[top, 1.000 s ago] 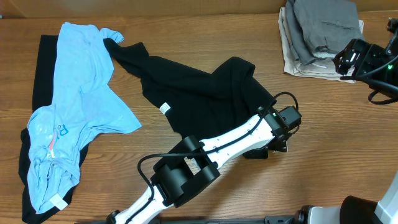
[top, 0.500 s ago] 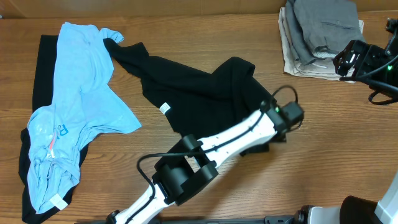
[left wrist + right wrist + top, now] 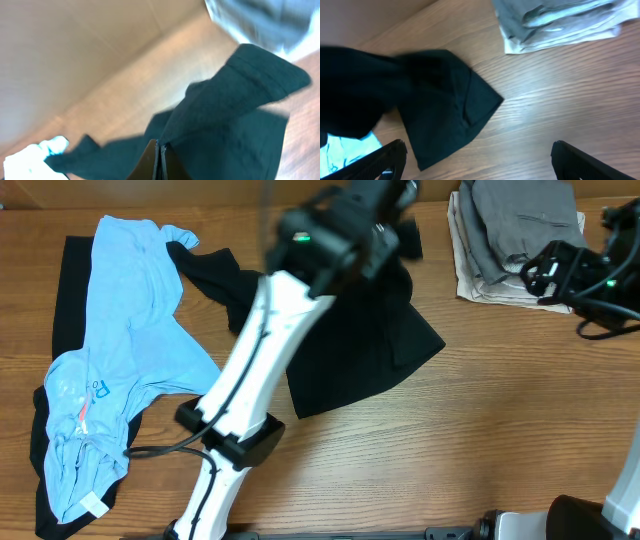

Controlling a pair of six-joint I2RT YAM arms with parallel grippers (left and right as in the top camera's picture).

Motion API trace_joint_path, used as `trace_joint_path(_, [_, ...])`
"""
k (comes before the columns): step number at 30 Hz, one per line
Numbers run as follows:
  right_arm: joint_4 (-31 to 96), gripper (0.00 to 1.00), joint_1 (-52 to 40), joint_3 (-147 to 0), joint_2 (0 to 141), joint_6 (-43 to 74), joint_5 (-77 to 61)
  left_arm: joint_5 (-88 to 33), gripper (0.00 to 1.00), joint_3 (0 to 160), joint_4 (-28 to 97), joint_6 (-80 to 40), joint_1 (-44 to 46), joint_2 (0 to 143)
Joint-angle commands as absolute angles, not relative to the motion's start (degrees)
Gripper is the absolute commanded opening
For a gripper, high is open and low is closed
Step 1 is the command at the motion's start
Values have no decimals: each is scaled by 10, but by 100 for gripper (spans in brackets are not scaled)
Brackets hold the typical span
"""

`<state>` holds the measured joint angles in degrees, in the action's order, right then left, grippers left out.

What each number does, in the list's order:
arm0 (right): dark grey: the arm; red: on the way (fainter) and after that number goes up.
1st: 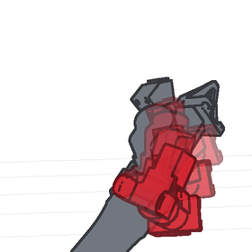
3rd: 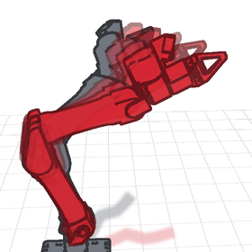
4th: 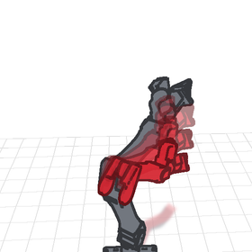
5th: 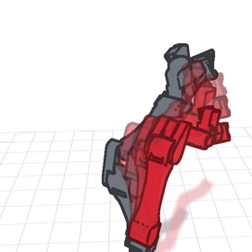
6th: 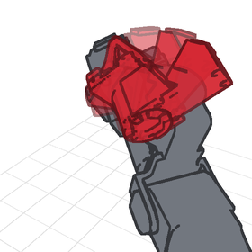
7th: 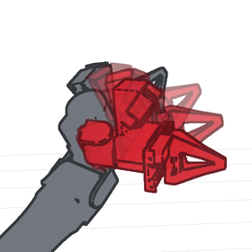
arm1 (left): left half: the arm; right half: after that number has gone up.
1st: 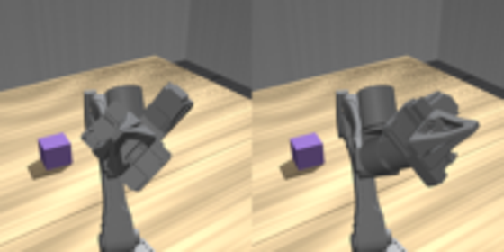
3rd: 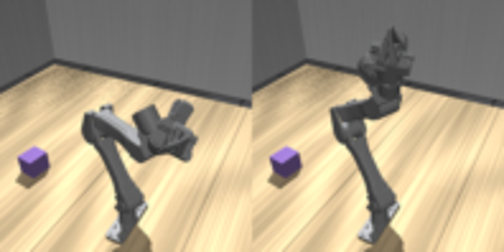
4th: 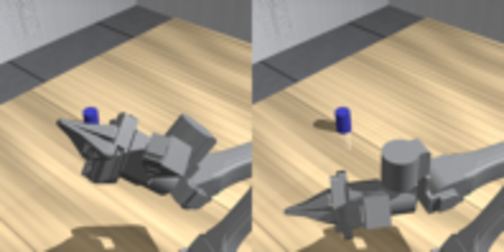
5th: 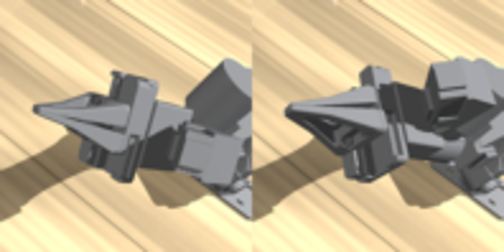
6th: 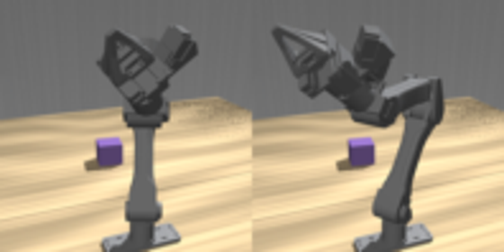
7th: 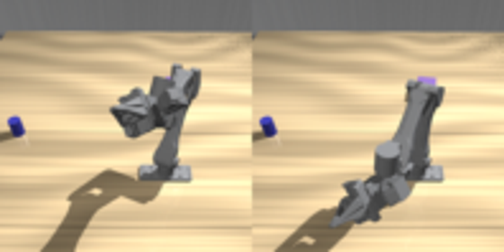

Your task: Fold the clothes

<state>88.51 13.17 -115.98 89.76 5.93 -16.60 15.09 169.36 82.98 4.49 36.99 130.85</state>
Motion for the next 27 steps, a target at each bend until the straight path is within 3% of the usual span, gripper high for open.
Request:
trace_joint_path(1, [840, 96, 95, -1095, 898, 55, -197, 152, 4, 1773, 827, 11, 359, 1276])
trace_joint_path(12, [586, 95, -84, -814, 898, 60, -195, 186, 4, 1799, 757, 26, 347, 1270])
trace_joint_path(21, [449, 87, -136, -649, 898, 105, -126, 190, 4, 1798, 759, 28, 322, 1271])
trace_joint_path(27, [307, 75, -158, -563, 898, 105, -115, 191, 4, 1798, 770, 28, 314, 1271])
